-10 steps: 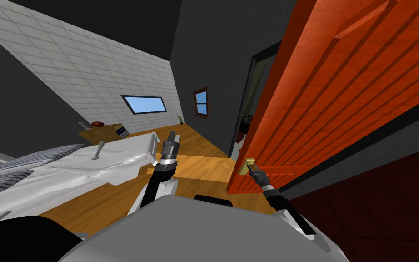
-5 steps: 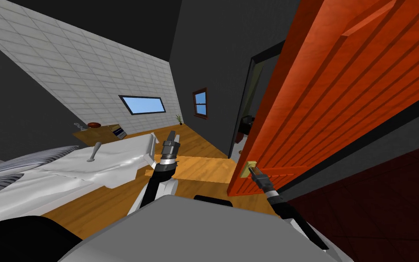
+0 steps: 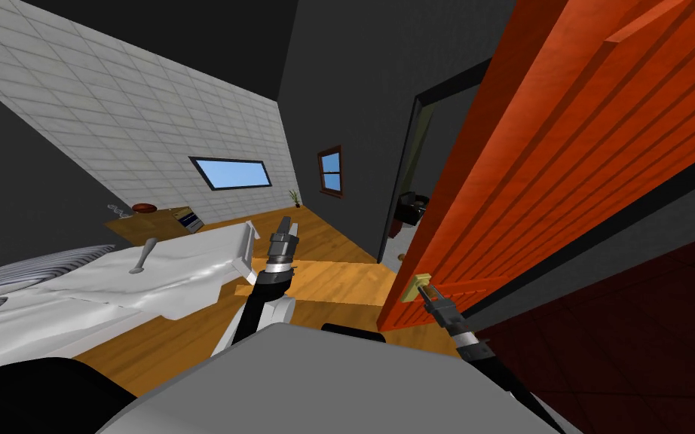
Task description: Pull the door open
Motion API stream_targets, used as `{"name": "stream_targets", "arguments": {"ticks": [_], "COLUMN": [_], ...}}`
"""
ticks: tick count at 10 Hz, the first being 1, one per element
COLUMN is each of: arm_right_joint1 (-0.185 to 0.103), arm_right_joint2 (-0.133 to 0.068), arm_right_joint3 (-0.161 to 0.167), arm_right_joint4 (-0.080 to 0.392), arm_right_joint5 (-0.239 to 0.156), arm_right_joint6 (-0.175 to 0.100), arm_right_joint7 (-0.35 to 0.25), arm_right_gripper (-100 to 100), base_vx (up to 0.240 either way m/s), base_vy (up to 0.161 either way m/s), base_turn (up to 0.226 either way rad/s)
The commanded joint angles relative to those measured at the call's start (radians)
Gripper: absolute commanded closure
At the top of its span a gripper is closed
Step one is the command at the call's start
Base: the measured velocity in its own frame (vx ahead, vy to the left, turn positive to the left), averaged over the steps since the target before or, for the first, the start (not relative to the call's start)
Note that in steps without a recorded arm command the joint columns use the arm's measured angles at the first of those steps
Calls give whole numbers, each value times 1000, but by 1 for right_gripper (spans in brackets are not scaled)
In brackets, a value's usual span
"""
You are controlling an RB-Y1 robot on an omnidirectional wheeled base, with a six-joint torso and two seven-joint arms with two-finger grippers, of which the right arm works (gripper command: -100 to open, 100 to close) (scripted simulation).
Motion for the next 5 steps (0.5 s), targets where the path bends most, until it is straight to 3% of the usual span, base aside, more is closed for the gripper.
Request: {"name": "stream_targets", "arguments": {"ticks": [1,2,3,4,5], "arm_right_joint1": [36,36,55,55,74], "arm_right_joint2": [-28,-28,-46,-46,-65], "arm_right_joint3": [23,23,36,36,50], "arm_right_joint4": [12,12,22,22,31], "arm_right_joint5": [18,18,30,30,43], "arm_right_joint6": [-50,-66,-97,-109,-149], "arm_right_joint7": [-21,-21,-34,-34,-48], "arm_right_gripper": [100,100,100,100,100], "base_vx": [53,31,29,22,11], "base_vy": [7,1,-4,-5,7], "base_turn": [-71,-37,-29,-33,-26]}}
